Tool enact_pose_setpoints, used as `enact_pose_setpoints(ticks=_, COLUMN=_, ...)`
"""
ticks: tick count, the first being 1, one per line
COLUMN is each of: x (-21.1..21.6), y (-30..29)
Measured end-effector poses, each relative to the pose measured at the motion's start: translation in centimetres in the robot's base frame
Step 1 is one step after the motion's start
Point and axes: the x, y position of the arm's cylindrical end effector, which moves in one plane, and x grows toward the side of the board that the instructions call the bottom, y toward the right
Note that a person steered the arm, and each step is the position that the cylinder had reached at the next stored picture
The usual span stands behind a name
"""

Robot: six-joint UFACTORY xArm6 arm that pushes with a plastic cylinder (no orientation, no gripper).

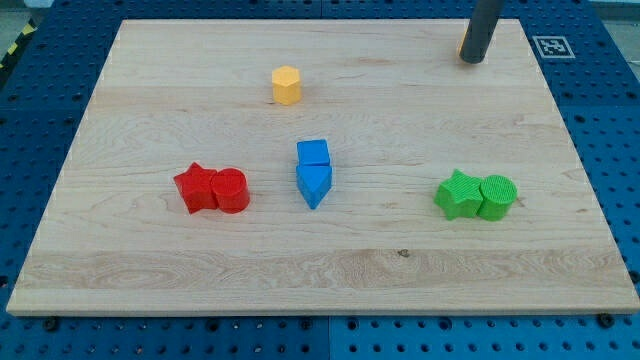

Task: Move red star slightly down and left a bit

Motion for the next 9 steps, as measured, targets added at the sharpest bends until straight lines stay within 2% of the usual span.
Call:
enact_pose_setpoints(ticks=2, x=-1.0, y=0.0)
enact_pose_setpoints(ticks=3, x=0.1, y=-1.4)
enact_pose_setpoints(ticks=4, x=1.6, y=-9.1)
enact_pose_setpoints(ticks=6, x=1.6, y=-23.7)
enact_pose_setpoints(ticks=7, x=2.2, y=-27.7)
enact_pose_setpoints(ticks=8, x=7.0, y=-30.7)
enact_pose_setpoints(ticks=9, x=13.6, y=-31.9)
